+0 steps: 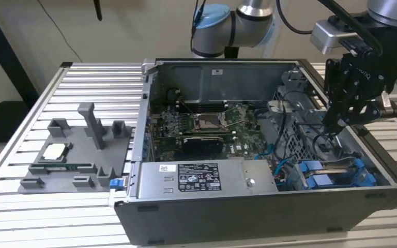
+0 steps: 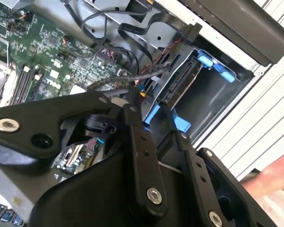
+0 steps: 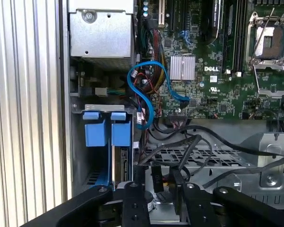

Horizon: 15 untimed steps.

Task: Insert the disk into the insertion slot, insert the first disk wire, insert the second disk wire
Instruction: 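Insert the first disk wire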

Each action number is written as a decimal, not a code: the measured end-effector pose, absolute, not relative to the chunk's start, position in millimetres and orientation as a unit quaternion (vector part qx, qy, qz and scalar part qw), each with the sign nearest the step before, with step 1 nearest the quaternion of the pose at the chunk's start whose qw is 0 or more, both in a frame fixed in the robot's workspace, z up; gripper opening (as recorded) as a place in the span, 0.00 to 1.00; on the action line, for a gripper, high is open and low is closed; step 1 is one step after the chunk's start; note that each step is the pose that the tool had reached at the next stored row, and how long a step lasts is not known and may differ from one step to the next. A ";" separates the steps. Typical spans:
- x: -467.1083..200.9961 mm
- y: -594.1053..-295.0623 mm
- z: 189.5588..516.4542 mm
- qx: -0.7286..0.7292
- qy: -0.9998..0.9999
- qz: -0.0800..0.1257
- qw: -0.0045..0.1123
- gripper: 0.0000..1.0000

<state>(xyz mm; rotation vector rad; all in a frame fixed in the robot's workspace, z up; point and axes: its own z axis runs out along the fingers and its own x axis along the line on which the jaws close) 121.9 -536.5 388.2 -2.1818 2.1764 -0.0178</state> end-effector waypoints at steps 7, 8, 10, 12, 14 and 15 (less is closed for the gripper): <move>121.6 -536.2 388.1 -0.708 0.706 -0.006 0.031 0.26; 121.6 -536.1 388.1 -0.708 0.706 -0.006 0.031 0.24; 121.6 -536.2 388.1 -0.708 0.706 -0.006 0.031 0.19; 121.6 -536.2 388.1 -0.708 0.706 -0.006 0.031 0.19; 121.9 -536.1 387.7 -0.708 0.706 -0.006 0.030 0.19; 122.6 -536.2 387.4 -0.708 0.706 -0.005 0.029 0.19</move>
